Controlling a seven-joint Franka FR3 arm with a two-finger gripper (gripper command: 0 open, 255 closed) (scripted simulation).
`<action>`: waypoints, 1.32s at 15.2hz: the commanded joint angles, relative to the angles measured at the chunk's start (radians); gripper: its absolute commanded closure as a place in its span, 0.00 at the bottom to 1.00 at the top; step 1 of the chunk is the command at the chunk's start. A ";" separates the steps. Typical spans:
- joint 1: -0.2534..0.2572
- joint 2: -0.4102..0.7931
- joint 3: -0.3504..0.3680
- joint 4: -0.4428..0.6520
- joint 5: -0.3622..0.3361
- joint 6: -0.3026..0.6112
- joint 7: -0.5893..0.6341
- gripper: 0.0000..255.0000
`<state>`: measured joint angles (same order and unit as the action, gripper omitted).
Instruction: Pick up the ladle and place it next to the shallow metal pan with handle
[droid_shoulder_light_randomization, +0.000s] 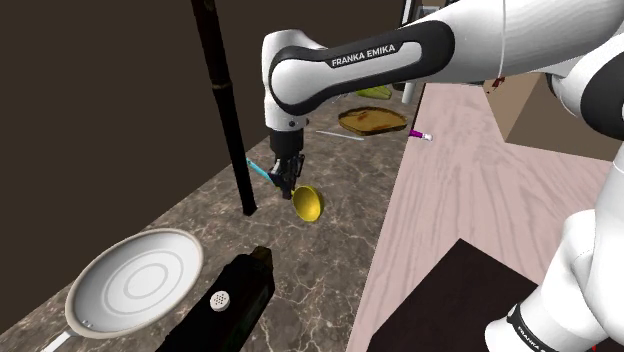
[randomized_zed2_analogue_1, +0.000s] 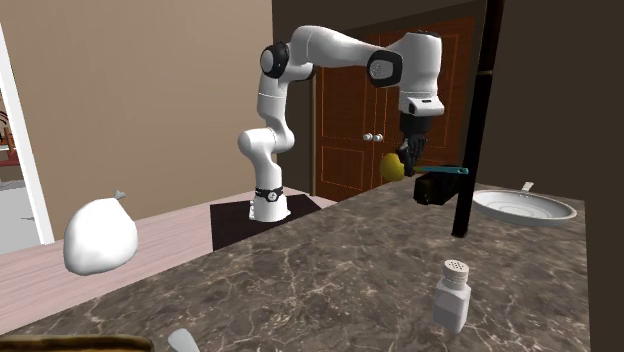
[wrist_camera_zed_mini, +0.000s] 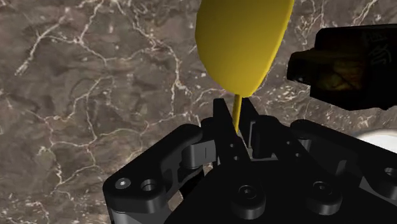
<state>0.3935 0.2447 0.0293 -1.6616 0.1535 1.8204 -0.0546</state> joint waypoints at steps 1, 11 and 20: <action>0.029 0.009 0.018 0.012 0.000 0.004 0.044 1.00; 0.100 0.055 0.059 0.006 -0.004 0.073 0.148 1.00; 0.102 0.090 0.060 -0.067 0.000 0.180 0.132 1.00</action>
<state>0.4954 0.3310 0.0891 -1.7211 0.1526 1.9883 0.0798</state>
